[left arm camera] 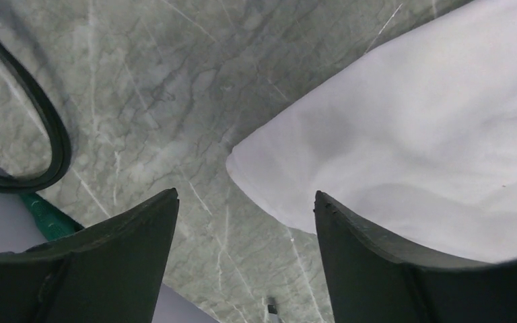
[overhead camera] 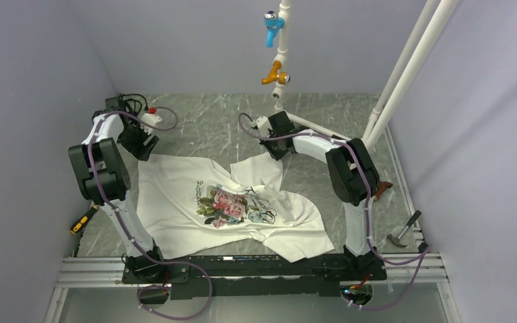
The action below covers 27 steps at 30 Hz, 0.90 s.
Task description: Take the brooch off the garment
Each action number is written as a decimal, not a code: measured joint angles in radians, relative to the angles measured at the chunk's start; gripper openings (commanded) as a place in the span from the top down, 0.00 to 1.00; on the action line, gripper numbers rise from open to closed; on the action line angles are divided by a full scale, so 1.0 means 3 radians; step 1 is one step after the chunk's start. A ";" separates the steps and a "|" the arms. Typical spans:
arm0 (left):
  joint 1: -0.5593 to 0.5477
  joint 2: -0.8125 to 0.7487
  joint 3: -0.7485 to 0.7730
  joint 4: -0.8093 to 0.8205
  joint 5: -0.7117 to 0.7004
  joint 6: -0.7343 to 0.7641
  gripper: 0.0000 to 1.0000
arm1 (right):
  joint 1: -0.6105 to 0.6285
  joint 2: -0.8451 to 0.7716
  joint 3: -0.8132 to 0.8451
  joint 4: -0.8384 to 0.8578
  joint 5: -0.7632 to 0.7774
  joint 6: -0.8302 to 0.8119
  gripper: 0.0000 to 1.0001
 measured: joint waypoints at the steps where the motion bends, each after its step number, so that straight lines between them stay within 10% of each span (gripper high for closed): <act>1: 0.0000 0.0025 0.0000 -0.0003 -0.0009 0.0006 0.33 | 0.0028 -0.0005 -0.0008 0.0008 0.0051 -0.0066 1.00; 10: 0.0017 0.0234 0.0029 -0.0036 -0.0029 -0.0025 1.00 | 0.0048 -0.0009 -0.0161 0.0504 0.0577 -0.0505 1.00; 27: 0.0135 0.0381 0.0558 0.0245 -0.0024 -0.0429 1.00 | -0.0070 0.0317 -0.0072 0.2074 0.1751 -0.1438 1.00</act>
